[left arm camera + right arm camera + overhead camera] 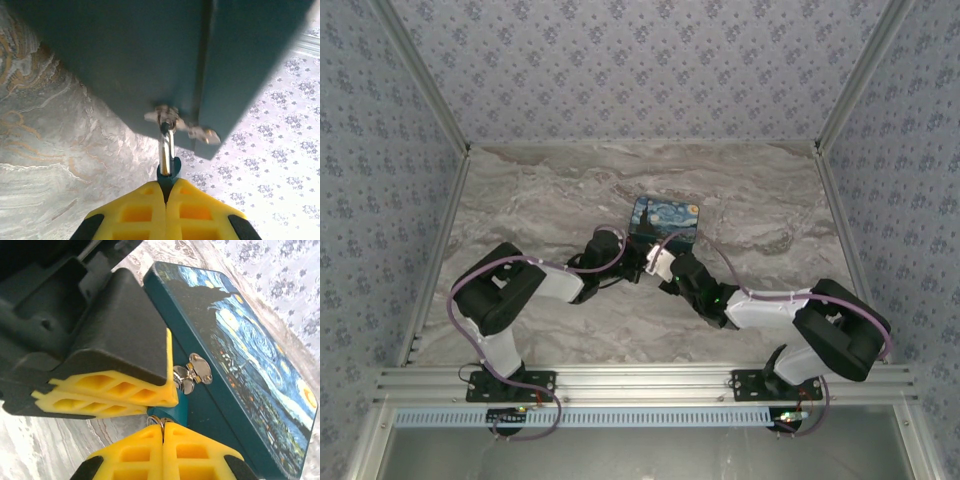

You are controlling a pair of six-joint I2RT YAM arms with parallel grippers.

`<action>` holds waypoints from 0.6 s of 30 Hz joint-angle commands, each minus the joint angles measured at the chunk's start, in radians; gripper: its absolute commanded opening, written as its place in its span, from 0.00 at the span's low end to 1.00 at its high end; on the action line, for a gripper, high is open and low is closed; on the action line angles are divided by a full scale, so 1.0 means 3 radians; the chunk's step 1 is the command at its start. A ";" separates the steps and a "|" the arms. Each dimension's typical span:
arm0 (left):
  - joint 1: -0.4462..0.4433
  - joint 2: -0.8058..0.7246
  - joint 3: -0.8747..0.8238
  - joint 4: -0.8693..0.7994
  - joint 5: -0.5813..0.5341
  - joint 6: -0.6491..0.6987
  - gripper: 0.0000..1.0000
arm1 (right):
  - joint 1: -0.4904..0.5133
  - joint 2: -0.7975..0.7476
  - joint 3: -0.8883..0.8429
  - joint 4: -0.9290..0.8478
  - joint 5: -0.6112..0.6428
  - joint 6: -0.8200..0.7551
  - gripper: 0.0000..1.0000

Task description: Unlock a padlock with a key

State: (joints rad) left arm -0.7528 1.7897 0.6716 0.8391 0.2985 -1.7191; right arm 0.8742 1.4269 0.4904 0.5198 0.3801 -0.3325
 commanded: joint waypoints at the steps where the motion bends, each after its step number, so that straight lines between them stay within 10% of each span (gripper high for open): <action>1: -0.0022 0.0007 0.0027 0.0097 0.0120 0.0004 0.00 | -0.0052 -0.0042 -0.0075 0.0416 0.0030 0.0777 0.00; 7: -0.0025 0.0007 0.0021 0.0082 0.0112 0.0031 0.00 | -0.0057 -0.0012 -0.0197 0.0562 -0.0028 0.1139 0.00; 18: 0.0088 -0.0262 -0.0120 -0.0265 0.0050 0.0295 0.41 | -0.0153 0.0060 -0.0410 0.0660 -0.0327 0.2422 0.00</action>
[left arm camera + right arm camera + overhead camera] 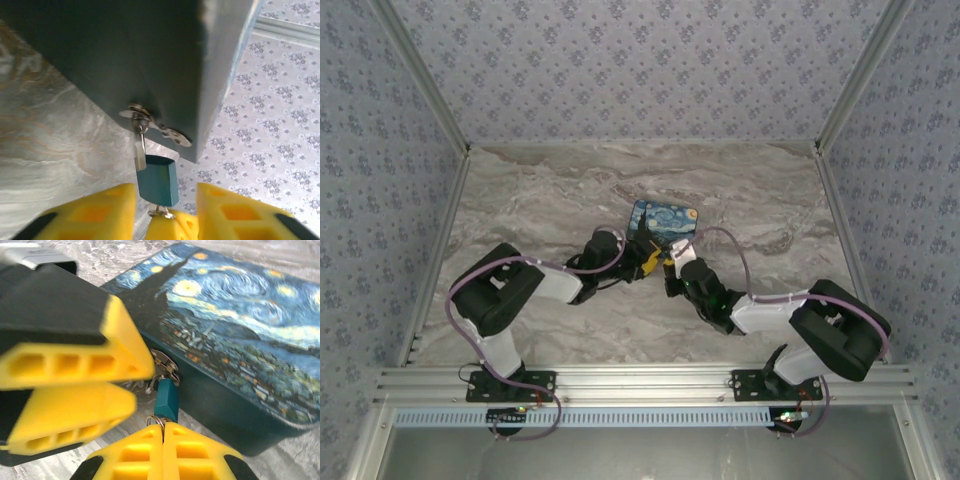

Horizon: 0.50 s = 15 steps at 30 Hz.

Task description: Unlock a padlock with a key

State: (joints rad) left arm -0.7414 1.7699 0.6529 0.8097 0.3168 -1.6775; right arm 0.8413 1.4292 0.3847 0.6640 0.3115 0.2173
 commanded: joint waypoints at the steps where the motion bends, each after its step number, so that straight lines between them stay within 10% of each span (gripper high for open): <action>1: 0.0065 -0.0259 -0.0076 -0.0257 -0.0028 0.0210 0.45 | -0.0070 0.0062 -0.0063 0.0180 -0.0178 0.0723 0.00; 15: 0.0389 -0.1155 -0.0132 -0.1426 -0.0311 0.0956 0.61 | -0.0402 0.0073 -0.0235 0.0140 -0.0882 0.2471 0.00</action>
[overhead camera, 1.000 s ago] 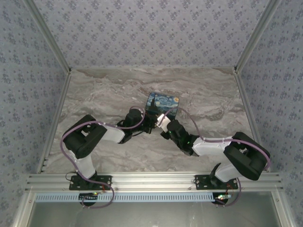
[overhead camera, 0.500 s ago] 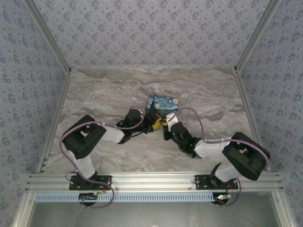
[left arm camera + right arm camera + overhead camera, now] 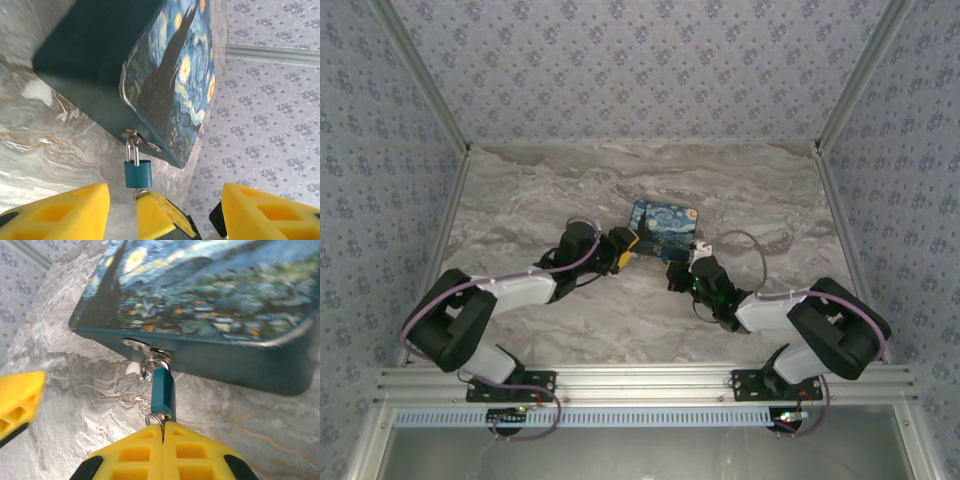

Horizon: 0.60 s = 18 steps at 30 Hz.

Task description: Unlock a padlock with a key

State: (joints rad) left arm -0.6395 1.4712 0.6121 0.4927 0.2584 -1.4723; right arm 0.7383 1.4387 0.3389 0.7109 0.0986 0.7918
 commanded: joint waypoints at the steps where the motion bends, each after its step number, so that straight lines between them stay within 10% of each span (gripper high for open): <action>1: 0.0079 -0.0204 0.0011 -0.0439 -0.0130 0.0322 0.62 | -0.0094 0.0038 -0.0093 -0.0022 -0.0212 0.0679 0.00; 9: 0.0359 -0.0368 0.0248 -0.0933 -0.0036 0.0814 0.65 | -0.0378 0.0000 -0.0107 -0.0370 -0.0421 0.1122 0.39; 18: 0.0553 0.0043 0.1191 -0.1969 0.0187 0.2101 0.74 | -0.0454 -0.0674 -0.0073 -0.1284 -0.0171 0.0495 0.70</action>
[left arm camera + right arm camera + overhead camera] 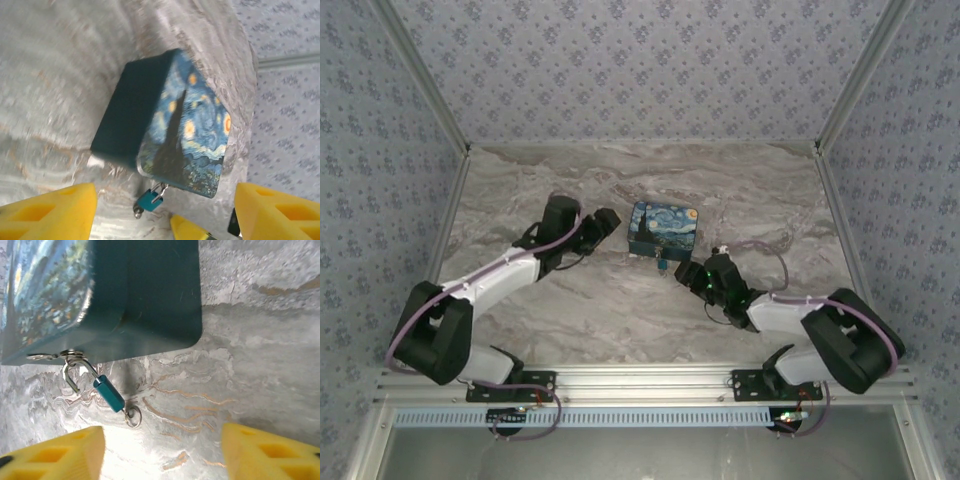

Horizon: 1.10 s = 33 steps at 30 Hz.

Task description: Unlock a padlock with a key

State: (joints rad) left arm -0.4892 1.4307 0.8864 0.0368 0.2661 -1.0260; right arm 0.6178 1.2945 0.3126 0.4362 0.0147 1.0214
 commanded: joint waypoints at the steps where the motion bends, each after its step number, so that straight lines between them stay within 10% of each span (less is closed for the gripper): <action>1: 0.0069 0.0278 0.0392 -0.0501 0.0228 0.0718 0.74 | -0.0082 -0.0277 -0.0006 -0.0407 0.0082 -0.0344 0.75; 10: 0.0202 0.1277 0.1205 -0.0667 0.0760 0.1082 0.75 | -0.0262 -0.0790 -0.0104 -0.0788 -0.0036 -0.0541 1.00; 18: 0.0245 0.1968 0.1672 -0.0575 0.1080 0.1067 0.76 | -0.0281 -0.0859 -0.0085 -0.0958 -0.0137 -0.0652 1.00; 33: 0.0340 0.1719 0.0659 -0.0186 0.0816 0.1008 0.74 | -0.0367 -0.0368 -0.0121 0.0222 -0.1030 -0.0738 1.00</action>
State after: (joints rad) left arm -0.4023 1.9549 1.1778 0.0311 0.5556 -0.7265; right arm 0.5121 1.1423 0.2722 0.3542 -0.1852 0.8291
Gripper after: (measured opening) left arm 0.745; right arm 0.996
